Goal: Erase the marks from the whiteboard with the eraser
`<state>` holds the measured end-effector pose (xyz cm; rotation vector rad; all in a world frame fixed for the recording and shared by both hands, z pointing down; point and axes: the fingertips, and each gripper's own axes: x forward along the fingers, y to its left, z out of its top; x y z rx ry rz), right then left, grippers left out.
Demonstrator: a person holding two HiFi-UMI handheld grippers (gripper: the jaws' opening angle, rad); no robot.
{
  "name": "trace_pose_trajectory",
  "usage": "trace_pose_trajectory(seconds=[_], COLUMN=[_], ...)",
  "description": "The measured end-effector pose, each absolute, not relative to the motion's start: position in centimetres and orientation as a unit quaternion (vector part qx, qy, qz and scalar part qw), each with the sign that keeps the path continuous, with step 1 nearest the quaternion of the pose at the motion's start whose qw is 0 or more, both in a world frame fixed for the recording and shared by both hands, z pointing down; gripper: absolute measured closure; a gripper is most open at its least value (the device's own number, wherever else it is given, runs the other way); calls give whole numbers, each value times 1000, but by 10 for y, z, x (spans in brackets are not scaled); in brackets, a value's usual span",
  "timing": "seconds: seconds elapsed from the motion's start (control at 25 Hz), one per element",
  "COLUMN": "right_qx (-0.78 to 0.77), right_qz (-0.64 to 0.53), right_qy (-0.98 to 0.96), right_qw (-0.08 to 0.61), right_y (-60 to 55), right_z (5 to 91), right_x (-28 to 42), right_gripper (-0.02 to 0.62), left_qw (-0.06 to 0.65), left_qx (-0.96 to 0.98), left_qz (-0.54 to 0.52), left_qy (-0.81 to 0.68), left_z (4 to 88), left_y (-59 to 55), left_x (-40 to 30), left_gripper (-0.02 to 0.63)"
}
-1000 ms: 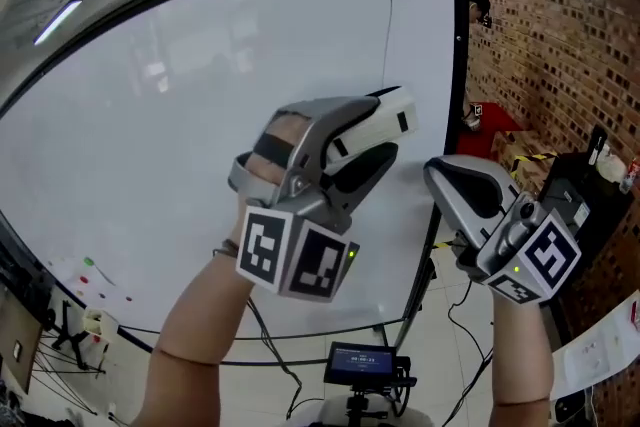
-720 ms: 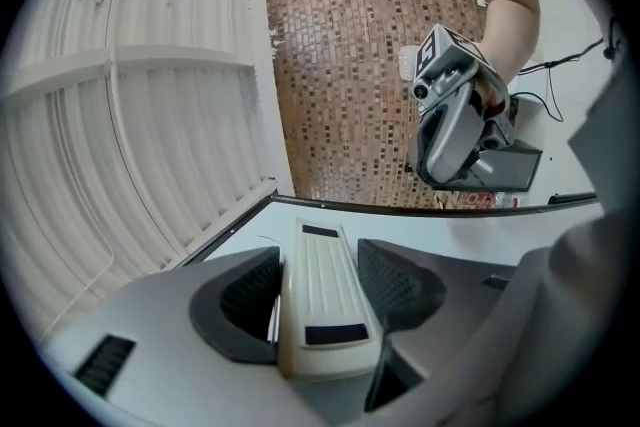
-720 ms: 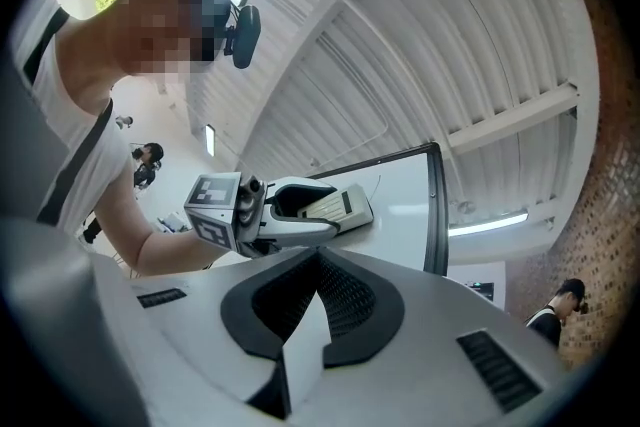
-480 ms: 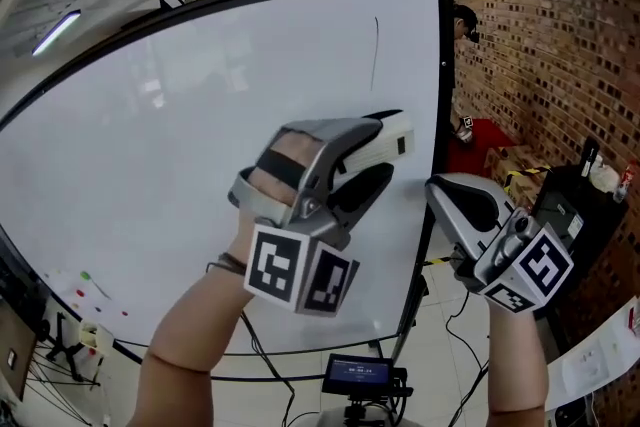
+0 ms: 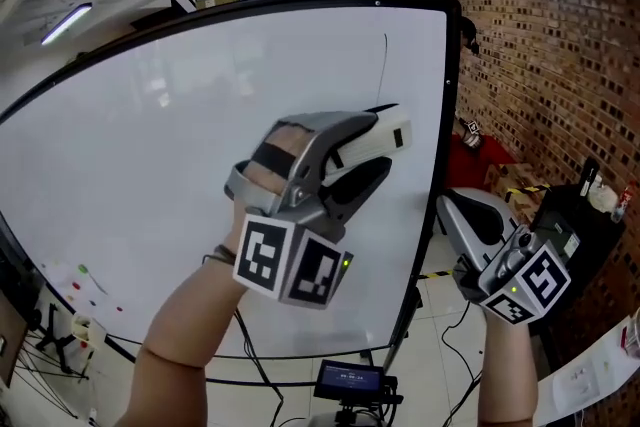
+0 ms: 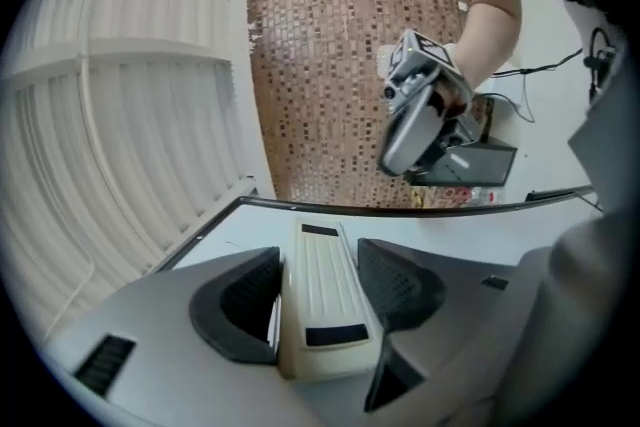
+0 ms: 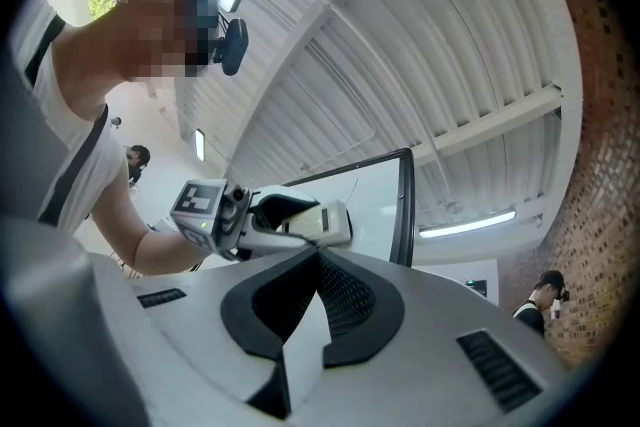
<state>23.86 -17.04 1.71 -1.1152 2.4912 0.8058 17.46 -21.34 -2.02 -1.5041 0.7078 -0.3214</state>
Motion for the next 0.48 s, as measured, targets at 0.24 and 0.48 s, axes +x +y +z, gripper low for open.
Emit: trace_pose_trajectory(seconds=[0.24,0.48], right_qx=[-397,-391], right_qz=[270,272], right_qy=[864,865], right_qw=[149,160], right_y=[-171,-169], right_z=[20,13], right_x=[260,263], right_gripper=[578,578], left_qw=[624,627], left_qx=[-631,-603], left_qz=[-52,-44], left_qy=[457,491], left_z=[-90,-106], left_y=[-216,-213], left_x=[117,119], left_gripper=[334,333])
